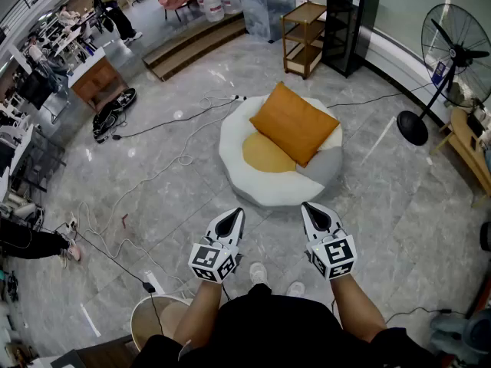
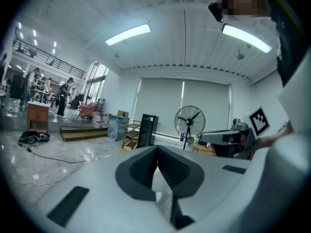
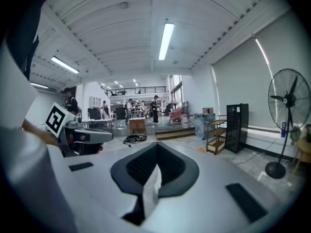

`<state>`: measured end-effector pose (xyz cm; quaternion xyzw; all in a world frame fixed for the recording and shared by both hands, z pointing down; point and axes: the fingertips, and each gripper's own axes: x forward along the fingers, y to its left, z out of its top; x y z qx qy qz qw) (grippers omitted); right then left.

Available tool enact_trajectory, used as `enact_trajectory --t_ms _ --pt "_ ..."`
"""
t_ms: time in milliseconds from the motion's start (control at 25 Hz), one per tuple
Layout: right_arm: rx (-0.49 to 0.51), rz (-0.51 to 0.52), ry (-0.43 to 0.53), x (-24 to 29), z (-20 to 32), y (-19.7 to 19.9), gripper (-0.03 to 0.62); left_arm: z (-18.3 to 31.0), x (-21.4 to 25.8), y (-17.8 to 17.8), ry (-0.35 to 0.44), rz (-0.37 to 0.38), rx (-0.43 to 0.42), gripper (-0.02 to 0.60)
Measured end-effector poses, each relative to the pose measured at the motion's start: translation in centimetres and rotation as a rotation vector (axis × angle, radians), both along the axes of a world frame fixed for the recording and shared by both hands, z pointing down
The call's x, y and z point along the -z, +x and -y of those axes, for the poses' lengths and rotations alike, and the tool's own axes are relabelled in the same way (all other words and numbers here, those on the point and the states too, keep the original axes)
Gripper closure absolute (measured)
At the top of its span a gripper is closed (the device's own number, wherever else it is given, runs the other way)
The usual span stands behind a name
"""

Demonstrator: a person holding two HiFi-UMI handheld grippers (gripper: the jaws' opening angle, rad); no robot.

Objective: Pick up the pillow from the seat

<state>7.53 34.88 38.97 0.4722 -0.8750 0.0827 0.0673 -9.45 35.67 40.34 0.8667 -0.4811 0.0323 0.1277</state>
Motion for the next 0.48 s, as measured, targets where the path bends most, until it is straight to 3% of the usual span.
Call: enact_trajectory --t_ms 480 --pt "0.015 -0.019 0.018 0.5 -0.7 0.1 0.591 -0.7 0.4 1.1 0.011 0.033 -0.015 0.569"
